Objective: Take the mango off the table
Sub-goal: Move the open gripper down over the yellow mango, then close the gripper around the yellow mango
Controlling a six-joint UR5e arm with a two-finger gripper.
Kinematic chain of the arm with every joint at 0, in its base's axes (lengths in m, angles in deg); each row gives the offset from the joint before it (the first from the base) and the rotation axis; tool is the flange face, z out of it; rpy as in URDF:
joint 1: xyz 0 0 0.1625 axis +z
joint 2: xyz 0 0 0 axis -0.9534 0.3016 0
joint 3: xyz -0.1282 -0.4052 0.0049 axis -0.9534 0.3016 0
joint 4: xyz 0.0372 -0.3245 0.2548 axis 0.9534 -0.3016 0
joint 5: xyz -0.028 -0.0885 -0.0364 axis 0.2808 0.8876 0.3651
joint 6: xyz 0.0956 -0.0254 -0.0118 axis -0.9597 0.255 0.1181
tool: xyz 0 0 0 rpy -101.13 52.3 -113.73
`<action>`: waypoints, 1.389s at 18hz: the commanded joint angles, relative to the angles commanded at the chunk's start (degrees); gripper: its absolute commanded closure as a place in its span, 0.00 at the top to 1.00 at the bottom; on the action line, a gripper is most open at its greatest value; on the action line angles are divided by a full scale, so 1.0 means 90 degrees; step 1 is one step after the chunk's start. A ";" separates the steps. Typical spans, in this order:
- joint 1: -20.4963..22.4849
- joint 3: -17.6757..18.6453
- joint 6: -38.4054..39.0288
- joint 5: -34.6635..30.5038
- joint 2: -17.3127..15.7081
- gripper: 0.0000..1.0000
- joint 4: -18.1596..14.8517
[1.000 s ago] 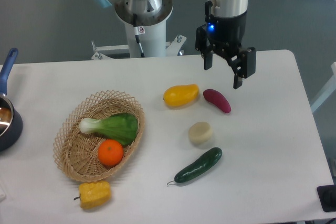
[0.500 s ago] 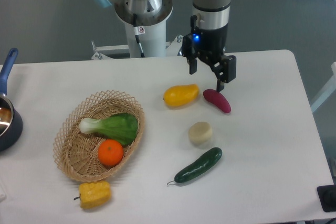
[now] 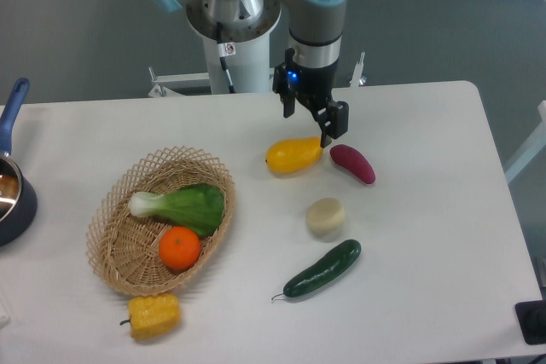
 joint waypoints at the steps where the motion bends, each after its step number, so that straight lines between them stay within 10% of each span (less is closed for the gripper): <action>1: 0.0000 0.0097 -0.0128 -0.0029 0.0078 1.00 0.0000; 7: -0.0098 0.0791 -0.0119 -0.0068 0.0616 1.00 0.0947; 25: -0.0127 0.0997 0.0076 -0.0049 0.1094 1.00 0.1103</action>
